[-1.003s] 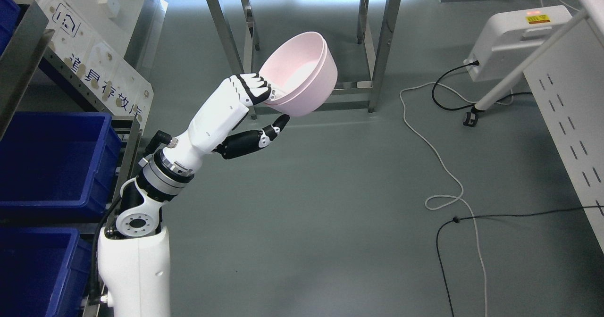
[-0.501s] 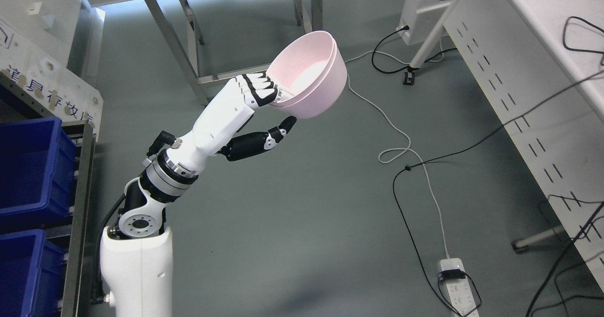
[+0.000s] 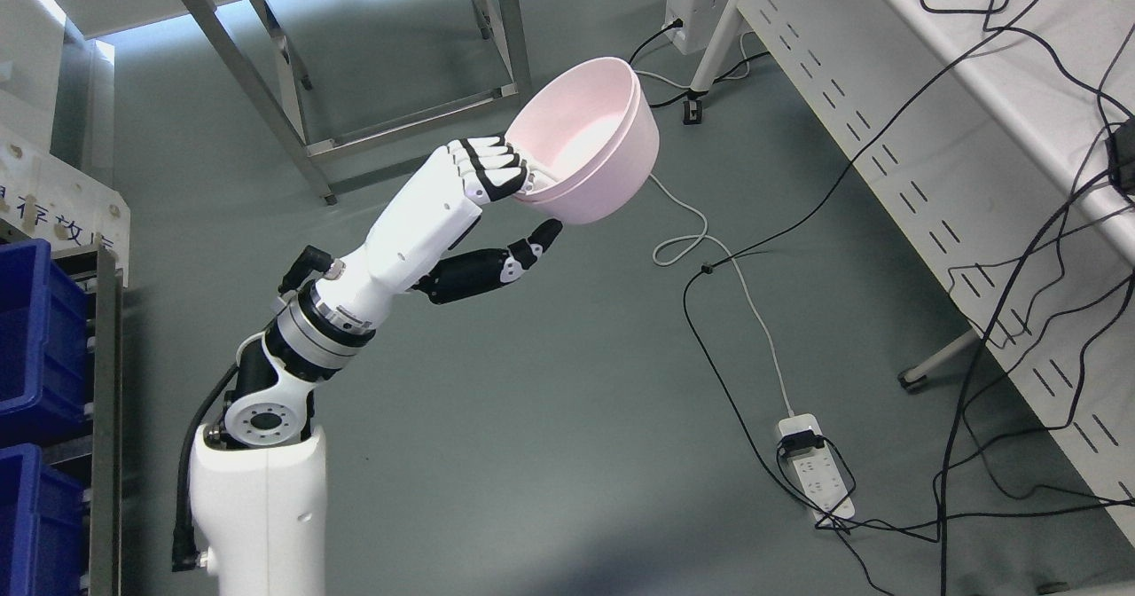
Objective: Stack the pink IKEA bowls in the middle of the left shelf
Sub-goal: 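Carry the stacked bowls in the left hand while turning toward the blue bins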
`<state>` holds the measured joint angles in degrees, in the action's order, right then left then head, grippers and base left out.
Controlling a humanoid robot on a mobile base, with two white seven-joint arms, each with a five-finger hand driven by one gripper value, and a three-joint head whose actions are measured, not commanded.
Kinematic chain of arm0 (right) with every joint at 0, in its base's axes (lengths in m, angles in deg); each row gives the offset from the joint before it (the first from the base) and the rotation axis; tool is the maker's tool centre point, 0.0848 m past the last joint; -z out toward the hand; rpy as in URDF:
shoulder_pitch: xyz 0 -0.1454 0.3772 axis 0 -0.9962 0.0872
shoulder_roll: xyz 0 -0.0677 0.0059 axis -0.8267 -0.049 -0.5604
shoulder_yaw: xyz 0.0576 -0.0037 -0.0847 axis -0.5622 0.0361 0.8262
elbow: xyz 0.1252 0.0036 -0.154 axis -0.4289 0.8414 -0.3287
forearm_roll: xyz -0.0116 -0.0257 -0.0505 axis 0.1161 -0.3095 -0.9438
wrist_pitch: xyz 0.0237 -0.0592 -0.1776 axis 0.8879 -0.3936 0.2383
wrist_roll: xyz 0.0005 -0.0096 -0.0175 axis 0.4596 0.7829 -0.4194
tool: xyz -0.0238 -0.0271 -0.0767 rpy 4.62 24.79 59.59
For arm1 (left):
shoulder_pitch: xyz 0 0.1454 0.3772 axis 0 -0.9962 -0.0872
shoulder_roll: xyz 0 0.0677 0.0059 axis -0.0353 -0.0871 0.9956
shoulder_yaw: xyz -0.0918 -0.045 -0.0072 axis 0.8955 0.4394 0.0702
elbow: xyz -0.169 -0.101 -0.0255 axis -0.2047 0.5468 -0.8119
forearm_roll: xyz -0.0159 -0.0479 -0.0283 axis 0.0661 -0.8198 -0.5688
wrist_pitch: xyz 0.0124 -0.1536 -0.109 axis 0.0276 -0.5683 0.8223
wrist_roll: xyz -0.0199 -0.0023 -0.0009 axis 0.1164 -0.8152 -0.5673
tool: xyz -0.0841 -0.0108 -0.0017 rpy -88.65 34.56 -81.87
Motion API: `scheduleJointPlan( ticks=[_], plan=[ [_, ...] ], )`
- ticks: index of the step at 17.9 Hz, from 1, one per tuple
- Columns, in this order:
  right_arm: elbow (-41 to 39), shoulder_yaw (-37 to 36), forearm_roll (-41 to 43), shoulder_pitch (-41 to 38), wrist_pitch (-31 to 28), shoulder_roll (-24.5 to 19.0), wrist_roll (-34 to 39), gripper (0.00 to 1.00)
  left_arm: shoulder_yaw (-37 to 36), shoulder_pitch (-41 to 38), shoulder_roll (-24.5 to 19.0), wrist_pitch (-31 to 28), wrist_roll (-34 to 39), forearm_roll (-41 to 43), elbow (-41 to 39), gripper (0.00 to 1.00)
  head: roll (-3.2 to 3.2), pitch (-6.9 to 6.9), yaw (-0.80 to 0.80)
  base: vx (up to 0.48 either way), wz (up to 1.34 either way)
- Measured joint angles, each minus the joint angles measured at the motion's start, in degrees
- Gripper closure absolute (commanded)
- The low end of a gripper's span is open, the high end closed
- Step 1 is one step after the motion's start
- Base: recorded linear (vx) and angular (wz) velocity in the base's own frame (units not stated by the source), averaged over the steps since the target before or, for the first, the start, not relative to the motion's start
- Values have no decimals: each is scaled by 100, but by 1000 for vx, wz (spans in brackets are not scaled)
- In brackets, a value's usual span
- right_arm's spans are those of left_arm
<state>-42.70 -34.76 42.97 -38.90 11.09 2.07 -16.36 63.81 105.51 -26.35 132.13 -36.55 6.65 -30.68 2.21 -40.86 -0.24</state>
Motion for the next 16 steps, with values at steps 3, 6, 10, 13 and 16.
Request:
scheduleJointPlan(
  ticks=[3,6,10,13,16],
  plan=[
    [0,0,0,-1,0,0,1,0,-13,5,0,0,0,-1,-6,96,0,0,0,-59,117],
    [0,0,0,0,0,0,1,0,-21,6,0,0,0,-2,-11,96,0,0,0,1,430],
    [0,0,0,-1,0,0,0,0,-25,6,0,0,0,-2,-16,95,0,0,0,8,830],
    [0,0,0,2,0,0,-16,0,-24,6,0,0,0,-2,-17,95,0,0,0,29,1410],
    [-1,0,0,4,0,0,-16,0,-26,7,0,0,0,-3,-19,95,0,0,0,70,1753]
  ],
)
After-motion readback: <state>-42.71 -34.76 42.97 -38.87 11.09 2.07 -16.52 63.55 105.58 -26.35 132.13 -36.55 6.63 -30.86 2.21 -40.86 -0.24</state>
